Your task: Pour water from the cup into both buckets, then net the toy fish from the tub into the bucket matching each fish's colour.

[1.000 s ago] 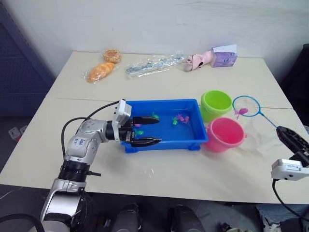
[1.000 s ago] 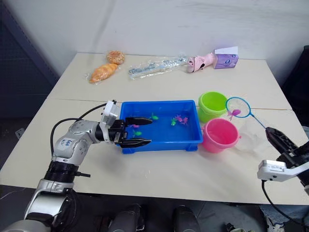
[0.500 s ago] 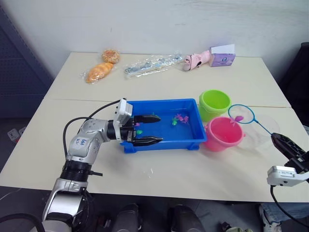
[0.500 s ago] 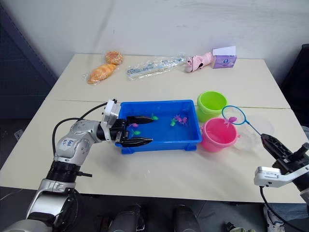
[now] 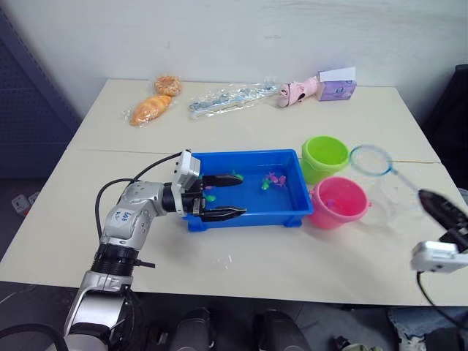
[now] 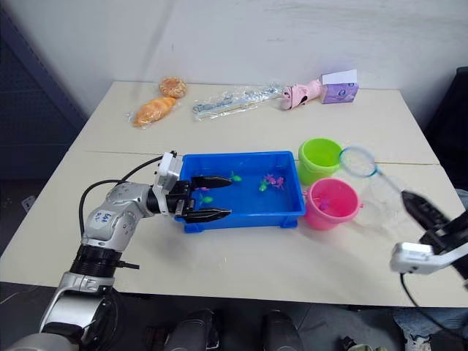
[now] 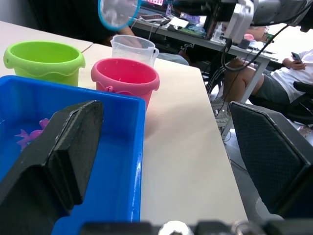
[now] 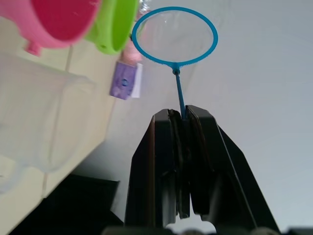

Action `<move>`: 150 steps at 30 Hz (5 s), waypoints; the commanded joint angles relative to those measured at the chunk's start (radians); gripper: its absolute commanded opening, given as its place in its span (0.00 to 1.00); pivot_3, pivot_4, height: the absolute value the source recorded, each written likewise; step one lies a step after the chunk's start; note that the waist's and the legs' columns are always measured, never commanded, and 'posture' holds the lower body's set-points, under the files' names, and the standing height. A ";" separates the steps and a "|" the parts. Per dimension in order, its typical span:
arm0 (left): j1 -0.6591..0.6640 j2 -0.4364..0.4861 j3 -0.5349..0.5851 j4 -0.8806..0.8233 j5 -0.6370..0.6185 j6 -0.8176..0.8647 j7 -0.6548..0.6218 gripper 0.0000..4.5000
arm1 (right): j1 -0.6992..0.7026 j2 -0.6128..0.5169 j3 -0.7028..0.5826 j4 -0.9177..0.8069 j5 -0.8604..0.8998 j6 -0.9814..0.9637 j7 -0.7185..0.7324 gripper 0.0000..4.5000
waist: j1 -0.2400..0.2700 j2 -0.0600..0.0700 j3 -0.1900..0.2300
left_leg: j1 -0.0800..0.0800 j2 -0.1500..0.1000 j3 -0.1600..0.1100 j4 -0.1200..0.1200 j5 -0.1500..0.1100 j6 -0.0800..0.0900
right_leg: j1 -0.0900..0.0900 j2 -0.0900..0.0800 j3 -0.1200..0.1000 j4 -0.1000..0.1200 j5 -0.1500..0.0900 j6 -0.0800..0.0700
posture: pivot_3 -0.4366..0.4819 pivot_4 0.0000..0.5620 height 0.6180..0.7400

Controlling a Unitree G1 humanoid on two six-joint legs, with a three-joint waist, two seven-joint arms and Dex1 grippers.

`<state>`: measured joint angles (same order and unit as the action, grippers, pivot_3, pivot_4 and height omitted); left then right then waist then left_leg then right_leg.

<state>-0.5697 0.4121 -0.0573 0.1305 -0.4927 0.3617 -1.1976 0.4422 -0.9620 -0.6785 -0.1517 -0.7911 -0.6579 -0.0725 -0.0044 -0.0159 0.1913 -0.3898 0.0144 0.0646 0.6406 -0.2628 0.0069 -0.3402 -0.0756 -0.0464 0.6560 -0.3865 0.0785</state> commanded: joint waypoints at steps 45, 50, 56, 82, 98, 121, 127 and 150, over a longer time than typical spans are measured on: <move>0.137 0.175 0.107 -0.119 -0.026 0.019 0.030 0.98 | -0.755 0.287 0.595 -0.353 1.789 1.693 0.065 0.00 | -0.022 -0.001 0.001 | -0.005 -0.001 -0.005 -0.007 0.001 0.004 | -0.004 -0.003 -0.004 -0.003 0.000 0.000 | 0.48 0.27 1.00; 0.135 0.172 0.103 -0.125 -0.027 0.024 0.038 0.98 | -0.776 0.362 0.601 -0.310 1.719 1.699 0.056 0.00 | -0.022 -0.001 0.001 | -0.009 -0.001 -0.004 -0.007 0.001 0.003 | -0.009 -0.003 -0.004 -0.002 0.000 0.000 | 0.48 0.27 1.00; 0.131 0.181 0.105 -0.125 -0.025 0.024 0.036 0.98 | -0.782 0.430 0.600 -0.318 1.700 1.738 0.055 0.00 | -0.023 -0.001 0.001 | -0.016 -0.001 -0.003 -0.006 0.003 0.002 | -0.017 -0.003 -0.004 0.003 0.000 -0.001 | 0.48 0.27 1.00; 0.131 0.201 0.111 -0.142 -0.026 0.041 0.034 0.98 | -0.719 0.517 0.495 -0.443 1.799 1.843 0.133 0.00 | -0.023 -0.001 0.001 | -0.016 -0.001 -0.003 -0.007 0.003 0.003 | -0.018 -0.003 -0.003 0.002 0.001 -0.001 | 0.48 0.27 1.00; 0.125 0.188 0.095 -0.143 -0.023 0.040 0.036 0.98 | -0.733 0.509 0.498 -0.359 1.657 1.757 0.145 0.00 | -0.023 -0.001 0.001 | -0.016 -0.001 -0.003 -0.007 0.003 0.002 | -0.018 -0.003 -0.003 0.002 0.001 -0.001 | 0.48 0.27 1.00; 0.117 0.186 0.092 -0.131 -0.018 0.032 0.035 0.98 | -0.693 0.576 0.477 -0.378 1.723 1.890 0.148 0.00 | -0.024 -0.002 0.001 | -0.016 -0.001 -0.003 -0.007 0.003 0.002 | -0.018 -0.003 -0.003 0.002 0.001 -0.001 | 0.48 0.27 1.00; 0.113 0.184 0.090 -0.126 -0.016 0.029 0.034 0.98 | -0.696 0.575 0.423 -0.378 1.736 1.919 0.105 0.00 | -0.023 -0.002 0.001 | -0.015 -0.001 -0.003 -0.007 0.003 0.002 | -0.018 -0.003 -0.003 0.002 0.001 -0.001 | 0.48 0.27 1.00; 0.105 0.175 0.079 -0.111 -0.010 0.012 0.031 0.98 | -0.791 0.676 0.301 -0.303 1.775 2.124 -0.002 0.00 | -0.023 -0.001 0.001 | -0.015 -0.001 -0.003 -0.007 0.003 0.002 | -0.018 -0.003 -0.003 0.002 0.001 -0.001 | 0.48 0.27 1.00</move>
<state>-0.4533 0.5895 0.0186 0.0263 -0.5003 0.3901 -1.1599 -0.3516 -0.2983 -0.3588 -0.4630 0.9596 1.4210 -0.0632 -0.0278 -0.0173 0.1920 -0.4052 0.0135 0.0617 0.6331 -0.2600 0.0091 -0.3579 -0.0788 -0.0492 0.6584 -0.3859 0.0778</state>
